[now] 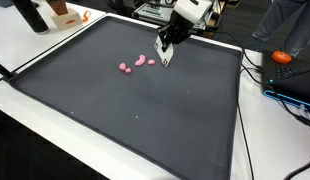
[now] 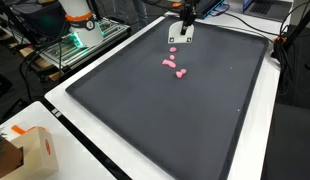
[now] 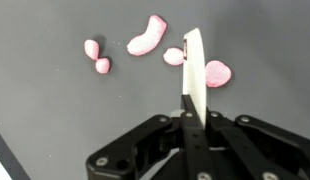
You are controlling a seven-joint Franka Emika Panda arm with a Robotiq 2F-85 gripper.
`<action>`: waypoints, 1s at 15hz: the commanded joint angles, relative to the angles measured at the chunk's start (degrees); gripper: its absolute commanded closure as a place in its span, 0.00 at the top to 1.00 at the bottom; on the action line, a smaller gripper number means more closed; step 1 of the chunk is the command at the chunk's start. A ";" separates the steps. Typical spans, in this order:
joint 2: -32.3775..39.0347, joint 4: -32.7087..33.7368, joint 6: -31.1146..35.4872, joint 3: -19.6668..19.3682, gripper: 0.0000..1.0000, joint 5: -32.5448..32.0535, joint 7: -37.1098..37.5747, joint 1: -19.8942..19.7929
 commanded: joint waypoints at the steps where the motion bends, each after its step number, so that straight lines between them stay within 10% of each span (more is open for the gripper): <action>1: 0.68 -0.66 -1.25 0.86 0.01 0.63 0.32 -0.01; 15: 3.66 1.41 -2.21 1.16 0.01 4.01 -2.09 -1.11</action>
